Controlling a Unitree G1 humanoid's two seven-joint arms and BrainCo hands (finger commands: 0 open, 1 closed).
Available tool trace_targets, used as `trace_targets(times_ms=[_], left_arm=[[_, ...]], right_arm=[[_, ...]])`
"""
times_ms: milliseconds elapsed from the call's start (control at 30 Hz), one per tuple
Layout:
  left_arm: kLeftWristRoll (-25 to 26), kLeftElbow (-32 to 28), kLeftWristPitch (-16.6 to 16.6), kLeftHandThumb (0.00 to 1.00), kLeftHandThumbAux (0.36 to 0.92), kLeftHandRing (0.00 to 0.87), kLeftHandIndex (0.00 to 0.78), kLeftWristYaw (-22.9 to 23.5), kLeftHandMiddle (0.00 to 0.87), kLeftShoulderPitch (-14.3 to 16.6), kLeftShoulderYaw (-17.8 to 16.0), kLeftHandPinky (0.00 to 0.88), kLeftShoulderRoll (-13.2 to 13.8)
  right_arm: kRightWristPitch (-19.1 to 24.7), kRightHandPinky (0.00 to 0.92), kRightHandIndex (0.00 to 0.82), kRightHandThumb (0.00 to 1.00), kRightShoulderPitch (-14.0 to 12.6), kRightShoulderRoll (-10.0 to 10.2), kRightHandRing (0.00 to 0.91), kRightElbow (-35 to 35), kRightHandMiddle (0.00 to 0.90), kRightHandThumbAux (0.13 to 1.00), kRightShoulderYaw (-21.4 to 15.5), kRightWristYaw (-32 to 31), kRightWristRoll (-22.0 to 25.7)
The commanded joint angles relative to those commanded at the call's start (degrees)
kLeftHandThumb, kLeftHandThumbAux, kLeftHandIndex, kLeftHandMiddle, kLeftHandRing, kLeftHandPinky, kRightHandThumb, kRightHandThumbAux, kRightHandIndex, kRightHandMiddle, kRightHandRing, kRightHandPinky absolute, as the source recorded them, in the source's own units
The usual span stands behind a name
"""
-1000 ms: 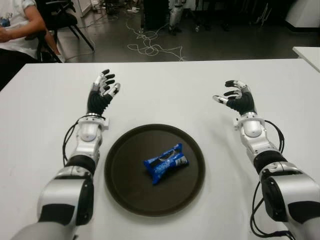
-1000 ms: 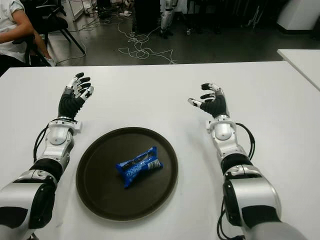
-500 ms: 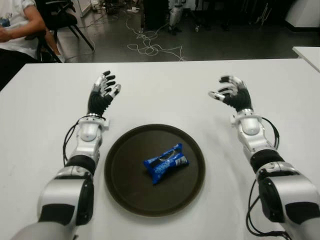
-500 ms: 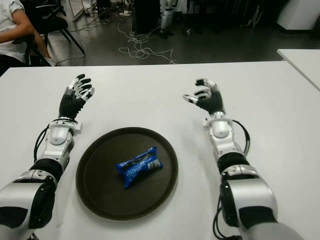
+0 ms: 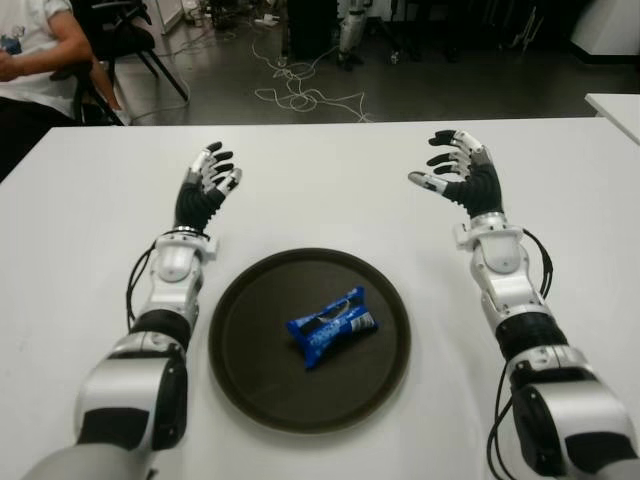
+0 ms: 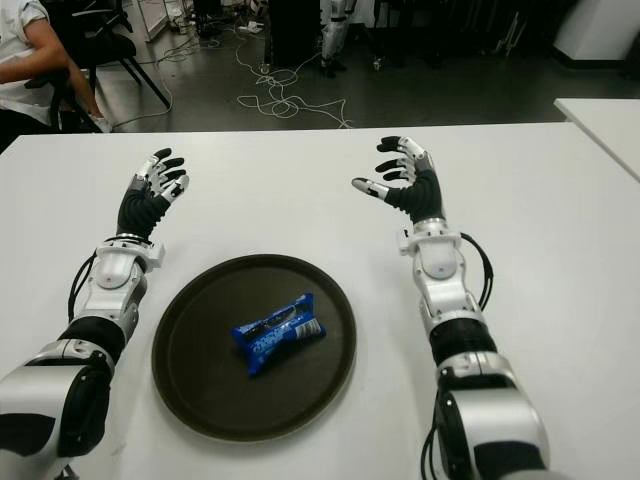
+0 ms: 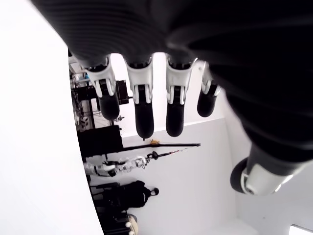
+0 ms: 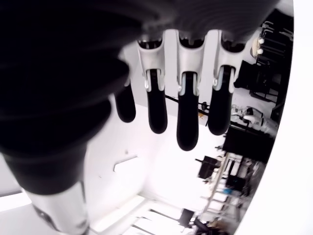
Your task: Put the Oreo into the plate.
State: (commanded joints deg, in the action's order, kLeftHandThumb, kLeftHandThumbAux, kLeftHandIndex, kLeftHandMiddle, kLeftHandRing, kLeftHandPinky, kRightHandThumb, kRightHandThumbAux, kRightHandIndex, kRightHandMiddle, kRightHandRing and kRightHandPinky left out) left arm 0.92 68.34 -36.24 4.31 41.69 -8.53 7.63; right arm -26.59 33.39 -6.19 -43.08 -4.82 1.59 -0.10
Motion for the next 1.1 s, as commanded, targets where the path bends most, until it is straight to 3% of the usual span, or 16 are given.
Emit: trace_targets(times_ms=[167, 300, 400, 500, 600, 733, 800, 933, 1100], left_arm=[[1.21, -1.04, 0.27, 0.120, 0.665, 0.157, 0.129, 0.98, 0.190, -0.57, -0.49, 0.152, -0.54], [2.88, -3.58, 0.54, 0.109, 0.679, 0.149, 0.124, 2.20, 0.180, -1.61, -1.18, 0.139, -1.79], [4.31, -8.77, 1.28, 0.101, 0.687, 0.142, 0.116, 2.96, 0.169, -3.27, -1.09, 0.134, -3.33], [5.30, -15.20, 2.98, 0.091, 0.700, 0.140, 0.114, 3.39, 0.162, -5.77, -0.64, 0.135, -4.56], [5.48, -21.18, 5.13, 0.080, 0.708, 0.141, 0.116, 3.34, 0.163, -8.40, 0.08, 0.121, -5.05], [5.10, -33.14, 7.17, 0.073, 0.691, 0.144, 0.116, 3.83, 0.169, -17.08, 1.73, 0.123, -5.57], [5.34, -36.13, 8.01, 0.074, 0.686, 0.147, 0.119, 4.30, 0.172, -19.79, 1.90, 0.131, -5.26], [5.41, -40.83, 11.02, 0.080, 0.693, 0.154, 0.129, 4.38, 0.181, -22.82, 2.04, 0.144, -4.80], [4.50, -38.33, 12.55, 0.077, 0.697, 0.148, 0.122, 3.68, 0.172, -23.16, 1.60, 0.129, -3.87]], right_arm=[[1.49, 0.446, 0.296, 0.079, -2.12, 0.76, 0.420, 4.69, 0.396, 0.794, -0.67, -1.08, 1.83], [4.06, 0.441, 0.293, 0.052, -6.23, 1.36, 0.415, 12.16, 0.387, 0.789, -1.30, -1.45, 3.52], [7.77, 0.448, 0.289, 0.039, -11.77, 2.47, 0.418, 21.34, 0.385, 0.788, -1.29, -0.85, 4.62], [11.49, 0.460, 0.298, 0.018, -16.56, 4.09, 0.429, 29.76, 0.388, 0.789, -0.39, 0.47, 4.24], [14.10, 0.470, 0.324, 0.006, -18.59, 4.74, 0.445, 33.72, 0.400, 0.794, -0.11, 1.20, 3.77], [17.00, 0.461, 0.333, 0.001, -22.34, 5.07, 0.452, 38.72, 0.405, 0.785, 0.00, 1.87, 2.99], [16.43, 0.456, 0.329, 0.000, -23.06, 4.89, 0.451, 37.58, 0.404, 0.778, -0.38, 1.97, 2.61], [12.99, 0.436, 0.320, 0.000, -22.09, 4.30, 0.439, 31.07, 0.398, 0.763, -1.28, 2.78, 1.51], [9.59, 0.428, 0.312, 0.000, -19.60, 3.05, 0.433, 23.79, 0.394, 0.738, -2.10, 3.98, 0.54]])
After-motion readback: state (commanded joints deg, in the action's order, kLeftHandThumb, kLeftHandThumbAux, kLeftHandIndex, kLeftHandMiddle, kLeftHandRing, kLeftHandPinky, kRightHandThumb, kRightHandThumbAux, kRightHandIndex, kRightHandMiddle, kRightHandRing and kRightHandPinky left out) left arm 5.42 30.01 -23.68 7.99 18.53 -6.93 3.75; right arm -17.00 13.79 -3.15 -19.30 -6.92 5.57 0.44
